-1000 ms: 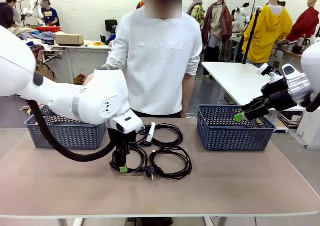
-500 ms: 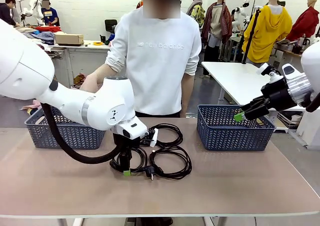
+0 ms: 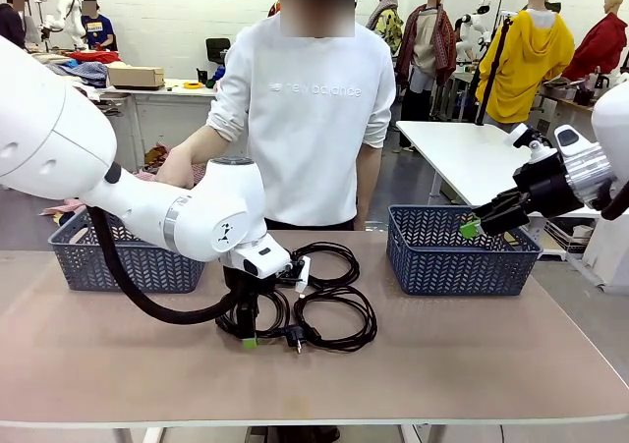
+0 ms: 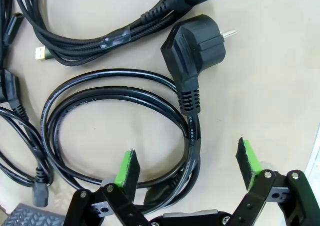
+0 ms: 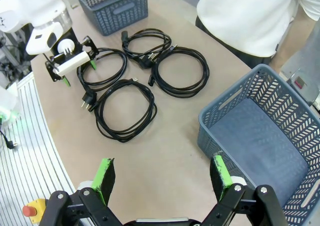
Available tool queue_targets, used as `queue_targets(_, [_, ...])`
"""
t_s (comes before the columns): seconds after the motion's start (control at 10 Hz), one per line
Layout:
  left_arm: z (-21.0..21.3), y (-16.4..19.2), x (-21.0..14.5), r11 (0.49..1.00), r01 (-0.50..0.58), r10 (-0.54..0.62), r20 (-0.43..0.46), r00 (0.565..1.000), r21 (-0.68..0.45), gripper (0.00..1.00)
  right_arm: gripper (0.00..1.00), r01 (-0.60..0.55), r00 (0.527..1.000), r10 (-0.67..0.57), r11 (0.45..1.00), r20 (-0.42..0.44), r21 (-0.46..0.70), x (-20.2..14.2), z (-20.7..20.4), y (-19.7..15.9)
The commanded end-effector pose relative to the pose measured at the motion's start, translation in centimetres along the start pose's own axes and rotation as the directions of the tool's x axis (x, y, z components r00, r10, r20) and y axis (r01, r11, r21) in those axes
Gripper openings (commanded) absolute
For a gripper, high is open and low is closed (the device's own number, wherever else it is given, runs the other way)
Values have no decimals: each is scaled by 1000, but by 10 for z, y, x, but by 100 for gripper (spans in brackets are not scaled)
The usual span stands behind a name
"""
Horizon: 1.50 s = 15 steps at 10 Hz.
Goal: Organize the cables according to human instructions.
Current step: Pick up a bundle of cables and place it in the basket indicated by the human.
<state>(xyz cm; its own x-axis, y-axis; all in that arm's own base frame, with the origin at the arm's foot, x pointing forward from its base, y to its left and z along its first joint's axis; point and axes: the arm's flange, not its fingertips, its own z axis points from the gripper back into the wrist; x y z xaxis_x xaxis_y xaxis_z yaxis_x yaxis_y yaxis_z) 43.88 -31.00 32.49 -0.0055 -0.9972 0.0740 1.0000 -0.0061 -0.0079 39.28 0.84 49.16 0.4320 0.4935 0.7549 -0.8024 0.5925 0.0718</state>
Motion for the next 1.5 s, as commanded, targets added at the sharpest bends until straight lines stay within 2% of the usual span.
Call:
queue_targets(0.0, [-3,2,2,1000,-22,22,-16,1000,20,100,100,-20,999,20,1000,29,12,1,-2,-3])
queue_targets(0.2, [-5,2,4,1000,-17,17,-21,1000,15,100,100,-20,999,20,1000,29,12,1,-2,-3])
queue_targets(0.3, [-6,3,4,1000,-15,15,-27,1000,16,83,100,-20,999,20,1000,29,12,1,-2,-3])
queue_targets(0.4, [-5,3,5,1000,-18,18,-30,999,13,81,100,-20,999,20,1000,29,12,1,-2,-3])
queue_targets(0.5, [-5,4,5,1000,-19,19,-28,999,10,63,100,-20,999,20,1000,29,12,1,-2,-3])
queue_targets(0.6, [-5,4,5,1000,-18,18,-29,999,8,61,100,-20,999,20,1000,29,12,1,-2,-3])
queue_targets(0.7, [-5,4,5,1000,-18,19,-27,999,6,43,100,-20,999,20,1000,29,12,1,-2,-3])
queue_targets(0.8, [-5,4,5,1000,-20,20,-26,999,4,41,100,-20,999,20,1000,29,12,1,-2,-3])
queue_targets(0.9, [-6,5,4,1000,-20,20,-27,999,0,23,100,-20,999,20,1000,29,12,1,-2,-3])
queue_targets(1.0, [-6,5,4,1000,-19,19,-24,1000,-3,21,100,-20,999,20,1000,29,12,1,-2,-3])
queue_targets(1.1, [-5,5,3,1000,-18,18,-25,1000,-6,3,100,-20,999,20,1000,29,12,1,-2,-3])
queue_targets(1.4, [1,1,1,1000,-10,10,-29,1000,-8,0,100,-20,999,20,1000,29,12,1,-2,-3])
